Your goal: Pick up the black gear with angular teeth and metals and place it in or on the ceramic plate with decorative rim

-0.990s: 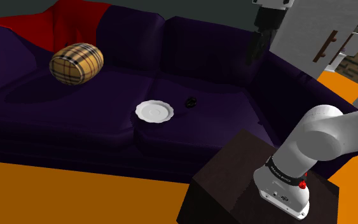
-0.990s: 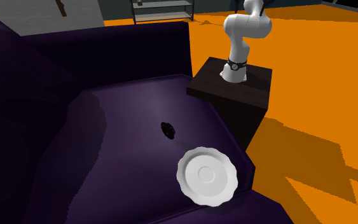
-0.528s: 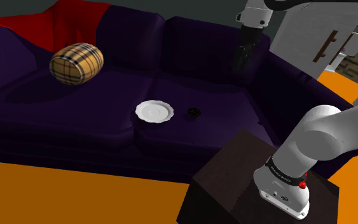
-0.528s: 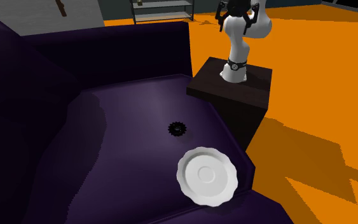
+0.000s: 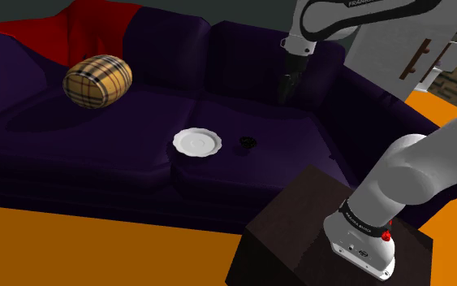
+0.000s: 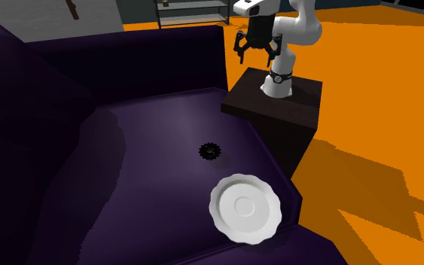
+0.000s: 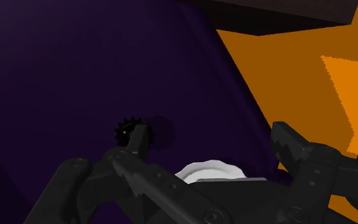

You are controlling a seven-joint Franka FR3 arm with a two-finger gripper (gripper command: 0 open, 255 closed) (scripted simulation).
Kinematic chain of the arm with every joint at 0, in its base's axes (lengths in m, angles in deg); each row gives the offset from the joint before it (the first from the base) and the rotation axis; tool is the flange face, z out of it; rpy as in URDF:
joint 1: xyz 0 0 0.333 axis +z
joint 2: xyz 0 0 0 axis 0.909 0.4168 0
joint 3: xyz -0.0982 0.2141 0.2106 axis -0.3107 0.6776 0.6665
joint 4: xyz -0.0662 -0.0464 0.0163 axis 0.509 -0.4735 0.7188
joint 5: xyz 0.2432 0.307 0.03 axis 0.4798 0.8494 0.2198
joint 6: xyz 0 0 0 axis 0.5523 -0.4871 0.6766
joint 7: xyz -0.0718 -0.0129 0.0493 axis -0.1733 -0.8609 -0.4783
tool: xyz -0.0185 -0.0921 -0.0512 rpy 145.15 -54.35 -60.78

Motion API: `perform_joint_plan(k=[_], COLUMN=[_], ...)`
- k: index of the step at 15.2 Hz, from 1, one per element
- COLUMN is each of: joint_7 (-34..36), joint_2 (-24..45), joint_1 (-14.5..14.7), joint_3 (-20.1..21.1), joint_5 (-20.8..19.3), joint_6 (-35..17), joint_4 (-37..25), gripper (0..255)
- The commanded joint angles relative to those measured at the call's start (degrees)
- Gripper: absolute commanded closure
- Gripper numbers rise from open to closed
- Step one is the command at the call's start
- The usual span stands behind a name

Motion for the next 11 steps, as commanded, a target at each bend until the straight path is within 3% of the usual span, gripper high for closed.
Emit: perform_joint_plan(k=[1, 11], joint_7=[-2.07, -12.75], joint_2=[4.02, 26.0], joint_1=[-0.02, -0.49], joint_3=[-1.13, -4.79], joint_5=[0.11, 4.14], joint_6=[-2.92, -14.26], joint_4=[-1.08, -10.63], gripper=[0, 0])
